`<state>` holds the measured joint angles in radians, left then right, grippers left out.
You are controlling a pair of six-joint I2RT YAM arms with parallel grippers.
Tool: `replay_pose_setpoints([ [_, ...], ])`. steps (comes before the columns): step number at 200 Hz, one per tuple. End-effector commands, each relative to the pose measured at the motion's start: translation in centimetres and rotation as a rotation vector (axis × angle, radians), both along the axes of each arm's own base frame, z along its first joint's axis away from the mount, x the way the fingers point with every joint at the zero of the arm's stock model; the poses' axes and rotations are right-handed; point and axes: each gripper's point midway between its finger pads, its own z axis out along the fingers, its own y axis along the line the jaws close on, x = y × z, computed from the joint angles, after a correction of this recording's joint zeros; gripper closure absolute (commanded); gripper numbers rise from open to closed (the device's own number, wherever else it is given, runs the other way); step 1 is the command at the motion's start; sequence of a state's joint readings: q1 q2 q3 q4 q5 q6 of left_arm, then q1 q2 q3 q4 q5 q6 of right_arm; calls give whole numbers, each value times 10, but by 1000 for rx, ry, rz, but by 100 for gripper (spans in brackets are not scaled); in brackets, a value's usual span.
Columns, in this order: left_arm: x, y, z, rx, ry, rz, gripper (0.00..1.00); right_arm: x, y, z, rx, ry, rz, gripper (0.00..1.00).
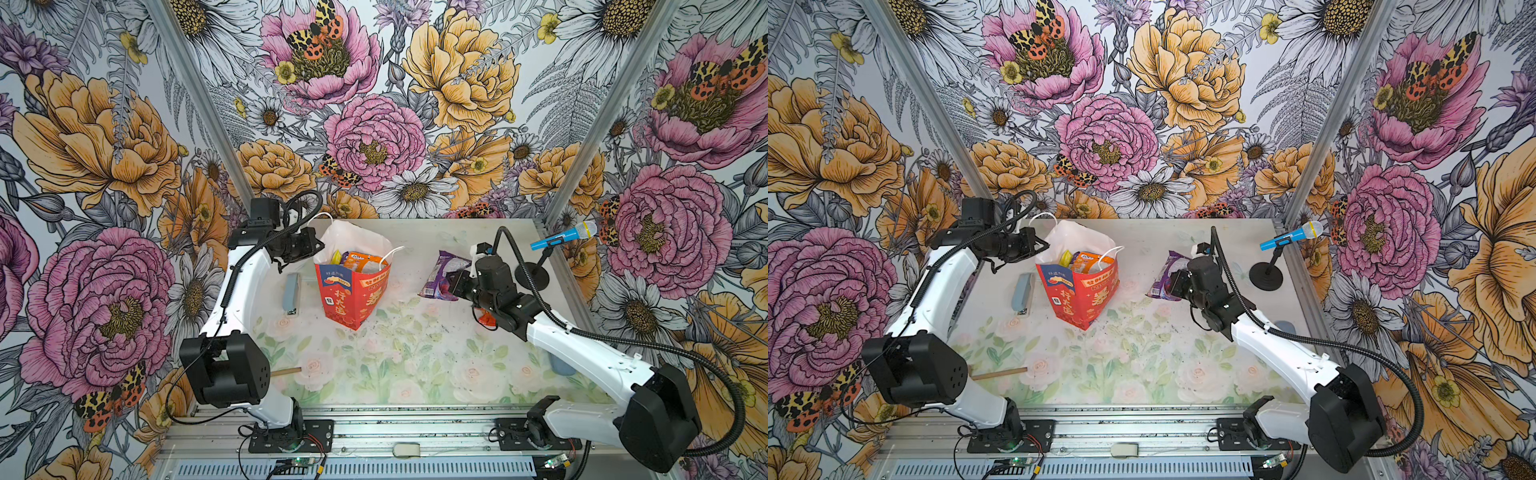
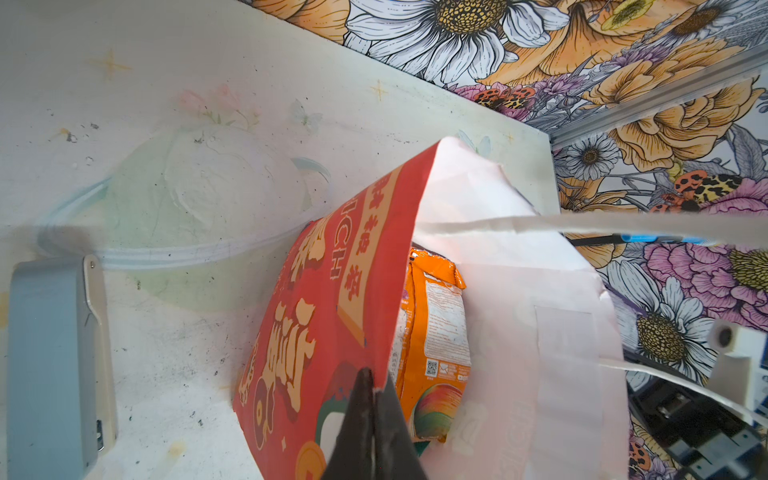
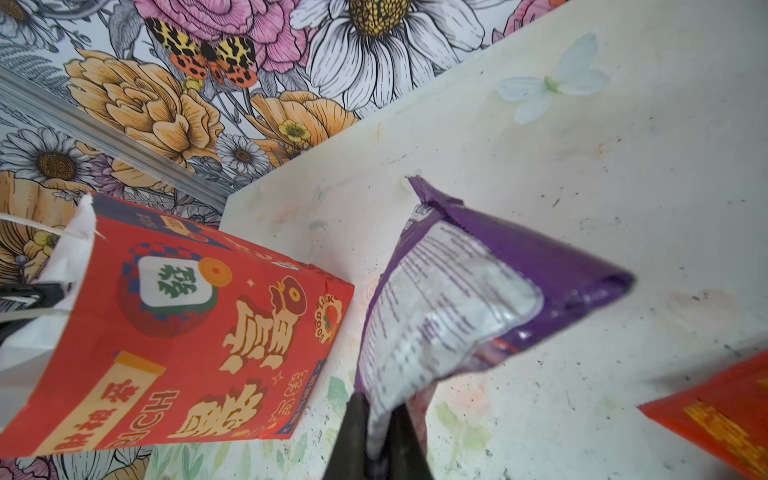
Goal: Place the snacks into the paper bag
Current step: 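Lift and carry the purple bag with the right gripper above the paper bag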
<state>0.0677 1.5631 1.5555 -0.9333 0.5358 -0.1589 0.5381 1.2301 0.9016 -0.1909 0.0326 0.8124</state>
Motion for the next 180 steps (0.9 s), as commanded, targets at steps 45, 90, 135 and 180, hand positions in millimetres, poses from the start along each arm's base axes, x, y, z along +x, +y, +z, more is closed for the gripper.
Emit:
replay_pose_setpoints([
  [45,-5,-2,5,-1,-11,4,100,15,-2,104,44,-238,-27,100],
  [90,-5,-3,5,-2,-11,0,100,30,14,157,74,-341,6,100],
  [135,-5,-2,4,-2,-10,2,100,41,40,200,99,-426,68,100],
  [180,-4,-2,4,2,-8,4,100,45,86,227,106,-486,158,100],
])
